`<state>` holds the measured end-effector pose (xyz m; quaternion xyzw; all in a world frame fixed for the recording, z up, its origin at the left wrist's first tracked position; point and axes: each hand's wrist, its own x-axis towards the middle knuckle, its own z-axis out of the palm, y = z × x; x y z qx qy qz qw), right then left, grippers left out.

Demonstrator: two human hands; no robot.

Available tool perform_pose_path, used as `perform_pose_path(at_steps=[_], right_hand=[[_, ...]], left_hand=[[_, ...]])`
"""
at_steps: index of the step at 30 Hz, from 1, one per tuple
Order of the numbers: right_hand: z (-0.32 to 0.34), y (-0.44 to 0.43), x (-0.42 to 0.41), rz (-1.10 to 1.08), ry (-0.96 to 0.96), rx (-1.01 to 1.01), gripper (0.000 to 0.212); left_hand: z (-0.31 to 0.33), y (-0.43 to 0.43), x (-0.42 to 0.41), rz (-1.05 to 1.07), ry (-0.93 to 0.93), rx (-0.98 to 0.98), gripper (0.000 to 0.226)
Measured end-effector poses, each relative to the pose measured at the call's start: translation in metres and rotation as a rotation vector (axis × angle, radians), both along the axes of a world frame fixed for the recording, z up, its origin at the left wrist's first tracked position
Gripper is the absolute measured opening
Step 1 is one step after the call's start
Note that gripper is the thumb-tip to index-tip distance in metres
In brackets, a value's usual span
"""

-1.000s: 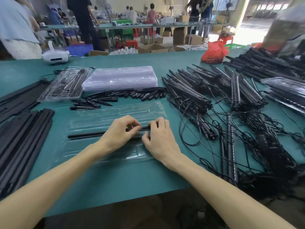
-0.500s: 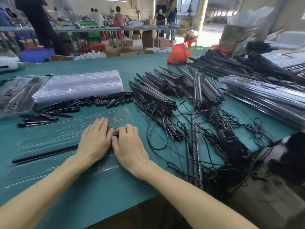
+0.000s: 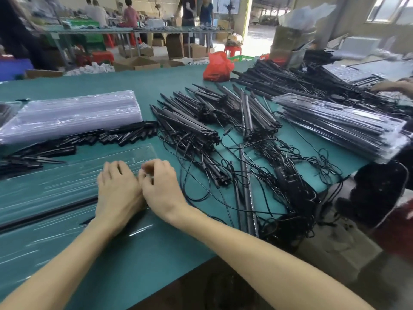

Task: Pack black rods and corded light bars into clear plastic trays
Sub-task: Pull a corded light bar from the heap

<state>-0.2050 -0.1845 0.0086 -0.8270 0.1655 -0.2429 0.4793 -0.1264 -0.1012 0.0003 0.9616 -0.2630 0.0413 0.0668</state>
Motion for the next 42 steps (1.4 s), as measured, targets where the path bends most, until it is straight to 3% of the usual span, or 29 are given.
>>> perform_pose_path(at_steps=[4, 8, 11, 14, 18, 22, 27, 31, 33, 36, 38, 40, 42], right_hand=[[0.038, -0.039, -0.002, -0.006, -0.062, -0.003, 0.028], [0.077, -0.113, 0.001, -0.226, -0.066, -0.169, 0.02], [0.083, -0.178, 0.005, -0.482, 0.202, -0.372, 0.032], [0.07, -0.225, -0.002, -0.659, 0.46, -0.45, 0.044], [0.044, -0.255, -0.016, -0.638, 0.606, -0.432, 0.057], [0.039, -0.262, -0.015, -0.567, 0.641, -0.453, 0.052], [0.038, -0.259, -0.016, -0.519, 0.521, -0.257, 0.023], [0.045, -0.253, -0.016, -0.554, 0.314, -0.014, 0.026], [0.056, -0.251, -0.014, -0.529, 0.146, 0.209, 0.024], [0.079, -0.239, -0.013, -0.464, -0.122, 0.557, 0.014], [0.094, -0.226, -0.013, -0.397, -0.271, 0.746, 0.026], [0.107, -0.213, -0.013, -0.316, -0.38, 0.887, 0.037], [0.119, -0.195, -0.013, -0.225, -0.418, 0.959, 0.025]], left_hand=[[-0.004, -0.004, 0.0, 0.027, -0.005, -0.073, 0.057], [-0.007, -0.002, 0.0, 0.01, -0.013, -0.066, 0.055], [-0.003, -0.001, -0.002, 0.023, 0.012, -0.031, 0.058], [-0.001, -0.003, -0.002, 0.035, 0.002, -0.045, 0.057], [-0.003, -0.005, 0.0, 0.036, -0.015, -0.077, 0.054], [-0.002, -0.005, 0.0, 0.032, 0.017, -0.085, 0.053], [0.0, -0.006, -0.004, 0.032, 0.009, -0.109, 0.055], [0.0, -0.006, -0.004, 0.038, 0.012, -0.135, 0.055], [0.0, -0.006, -0.003, 0.034, 0.012, -0.147, 0.055], [0.0, -0.005, -0.003, 0.036, 0.016, -0.163, 0.056], [-0.001, -0.006, -0.003, 0.034, 0.01, -0.168, 0.056], [0.0, -0.006, -0.003, 0.038, 0.004, -0.174, 0.056], [0.0, -0.006, -0.003, 0.039, -0.003, -0.179, 0.057]])
